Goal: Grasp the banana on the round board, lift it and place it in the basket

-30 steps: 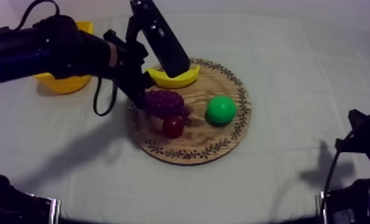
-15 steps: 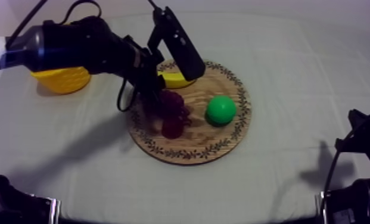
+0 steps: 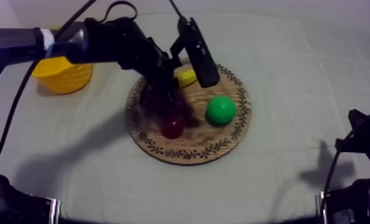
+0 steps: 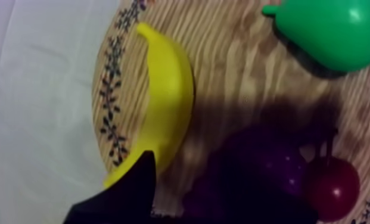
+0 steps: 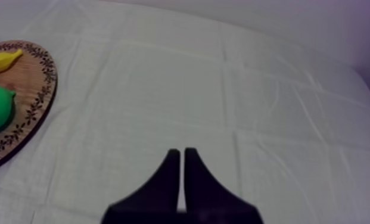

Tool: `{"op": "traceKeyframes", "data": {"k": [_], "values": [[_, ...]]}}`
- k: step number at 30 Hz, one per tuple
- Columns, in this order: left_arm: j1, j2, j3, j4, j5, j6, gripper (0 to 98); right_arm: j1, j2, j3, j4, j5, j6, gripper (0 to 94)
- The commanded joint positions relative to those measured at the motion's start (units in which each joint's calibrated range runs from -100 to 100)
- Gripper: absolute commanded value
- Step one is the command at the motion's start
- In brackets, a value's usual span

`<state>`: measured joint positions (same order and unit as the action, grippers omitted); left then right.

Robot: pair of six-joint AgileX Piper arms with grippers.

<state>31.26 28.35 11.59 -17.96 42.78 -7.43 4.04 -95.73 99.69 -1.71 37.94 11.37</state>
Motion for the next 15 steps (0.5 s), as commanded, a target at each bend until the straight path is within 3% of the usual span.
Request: {"op": "traceKeyframes", "data": {"k": [1,15], "values": [[0.1,1.5,-2.9,0.04,0.8,-0.7,43.0,0.0,0.0,0.0,0.0,0.0,0.0,0.3],[-1.0,7.0,-7.8,-0.05,3.4,-1.7,40.0,0.0,0.0,0.0,0.0,0.0,0.0,0.3]]}}
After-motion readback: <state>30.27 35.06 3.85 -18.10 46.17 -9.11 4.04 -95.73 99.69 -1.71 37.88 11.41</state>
